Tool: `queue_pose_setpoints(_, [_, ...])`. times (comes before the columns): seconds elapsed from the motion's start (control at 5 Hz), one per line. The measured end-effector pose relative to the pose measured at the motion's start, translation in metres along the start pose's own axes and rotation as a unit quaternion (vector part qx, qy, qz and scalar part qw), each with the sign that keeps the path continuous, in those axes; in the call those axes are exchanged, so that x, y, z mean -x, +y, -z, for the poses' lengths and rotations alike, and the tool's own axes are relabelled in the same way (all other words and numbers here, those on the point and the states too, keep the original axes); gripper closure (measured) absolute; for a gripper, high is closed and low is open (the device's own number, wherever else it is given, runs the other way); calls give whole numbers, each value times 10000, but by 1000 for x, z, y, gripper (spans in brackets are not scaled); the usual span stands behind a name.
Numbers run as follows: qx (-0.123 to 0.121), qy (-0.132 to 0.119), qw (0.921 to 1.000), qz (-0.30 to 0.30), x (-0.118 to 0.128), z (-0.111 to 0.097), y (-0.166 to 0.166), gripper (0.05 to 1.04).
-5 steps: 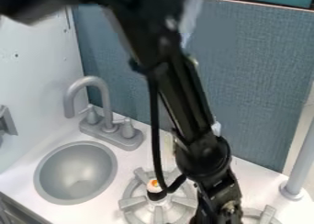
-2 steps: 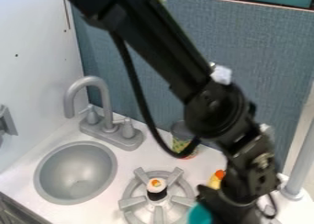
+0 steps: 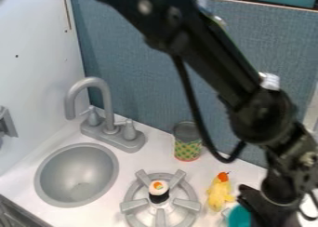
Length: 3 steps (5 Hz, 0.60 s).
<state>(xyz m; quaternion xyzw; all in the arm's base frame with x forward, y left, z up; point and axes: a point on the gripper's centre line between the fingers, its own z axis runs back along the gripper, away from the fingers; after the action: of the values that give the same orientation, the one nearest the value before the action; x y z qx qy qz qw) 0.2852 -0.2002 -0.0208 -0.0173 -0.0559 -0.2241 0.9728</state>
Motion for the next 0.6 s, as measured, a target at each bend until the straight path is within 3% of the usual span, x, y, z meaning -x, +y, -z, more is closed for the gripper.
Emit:
queue_pose_setpoints(0.4, [-87,272,9994,219,-21,25,-8,992])
queue_pose_setpoints(0.6, [-244,413,9985,254,-25,35,-4,992])
